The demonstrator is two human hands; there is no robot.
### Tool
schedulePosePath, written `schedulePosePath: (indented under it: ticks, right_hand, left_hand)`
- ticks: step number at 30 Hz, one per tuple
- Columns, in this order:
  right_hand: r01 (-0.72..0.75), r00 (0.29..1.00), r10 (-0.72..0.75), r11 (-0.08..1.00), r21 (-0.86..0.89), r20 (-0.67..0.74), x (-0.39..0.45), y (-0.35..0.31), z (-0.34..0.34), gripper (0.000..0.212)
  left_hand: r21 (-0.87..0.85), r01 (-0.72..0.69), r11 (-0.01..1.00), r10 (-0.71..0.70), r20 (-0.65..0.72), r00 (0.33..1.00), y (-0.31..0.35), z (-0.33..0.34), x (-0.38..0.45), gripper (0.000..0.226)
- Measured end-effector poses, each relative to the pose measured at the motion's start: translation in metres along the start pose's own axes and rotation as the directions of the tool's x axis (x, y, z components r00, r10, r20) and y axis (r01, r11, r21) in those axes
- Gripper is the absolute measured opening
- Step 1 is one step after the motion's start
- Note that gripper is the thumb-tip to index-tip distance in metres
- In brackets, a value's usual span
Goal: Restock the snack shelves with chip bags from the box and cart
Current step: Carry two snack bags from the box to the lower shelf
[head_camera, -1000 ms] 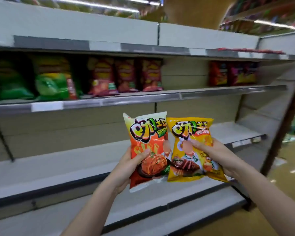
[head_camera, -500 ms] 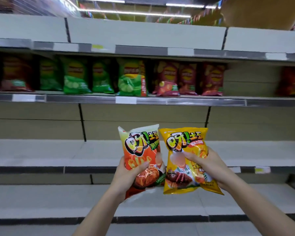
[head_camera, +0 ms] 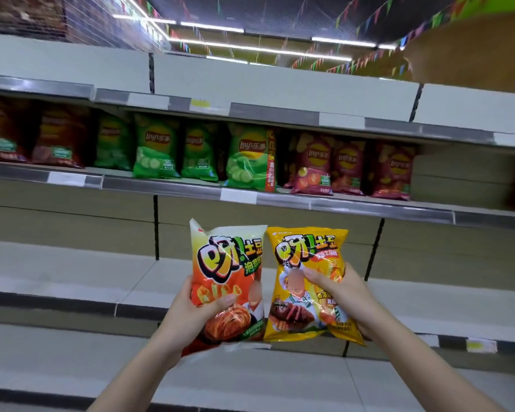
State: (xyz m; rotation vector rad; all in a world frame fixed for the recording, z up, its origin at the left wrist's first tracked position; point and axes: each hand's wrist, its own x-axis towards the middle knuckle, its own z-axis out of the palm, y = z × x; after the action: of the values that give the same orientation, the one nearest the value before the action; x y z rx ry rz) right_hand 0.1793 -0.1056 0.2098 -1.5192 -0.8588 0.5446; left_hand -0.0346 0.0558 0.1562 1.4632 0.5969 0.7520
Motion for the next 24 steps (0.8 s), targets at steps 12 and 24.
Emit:
schedulePosePath:
  ticks: [12,24]
  right_hand:
    - [-0.003,0.994,0.004,1.000,-0.003,0.106,0.100,0.035,0.054,0.065]
    - [-0.077,0.994,0.075,0.997,0.024,0.080,0.193,0.079,0.103,0.079]
  left_hand:
    - [-0.005,-0.009,1.000,0.009,-0.050,0.999,-0.003,-0.054,0.073,0.094]
    - [0.072,0.070,0.995,-0.067,-0.036,0.997,-0.017,-0.095,0.165,0.092]
